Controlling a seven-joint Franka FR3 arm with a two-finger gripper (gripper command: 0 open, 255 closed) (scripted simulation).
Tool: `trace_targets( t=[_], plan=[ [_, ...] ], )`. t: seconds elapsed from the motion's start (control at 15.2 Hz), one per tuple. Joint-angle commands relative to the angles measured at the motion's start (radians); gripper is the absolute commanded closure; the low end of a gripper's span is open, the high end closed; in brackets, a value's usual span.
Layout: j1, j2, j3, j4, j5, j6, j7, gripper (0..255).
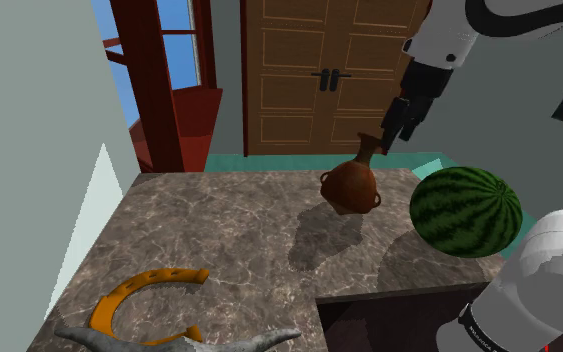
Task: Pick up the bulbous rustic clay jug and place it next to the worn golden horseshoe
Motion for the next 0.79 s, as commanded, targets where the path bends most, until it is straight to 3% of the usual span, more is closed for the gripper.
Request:
trace_targets(
  t=[0.0, 0.46, 0.73],
  plan=[
    [0.000, 0.000, 0.000, 0.000, 0.000, 0.000, 0.000, 0],
    [-0.164, -0.022, 0.241, -0.268, -0.085, 0.473, 0.404, 0],
    [-0.339, 0.047, 0.435, -0.341, -0.179, 0.722, 0.696, 0]
  ],
)
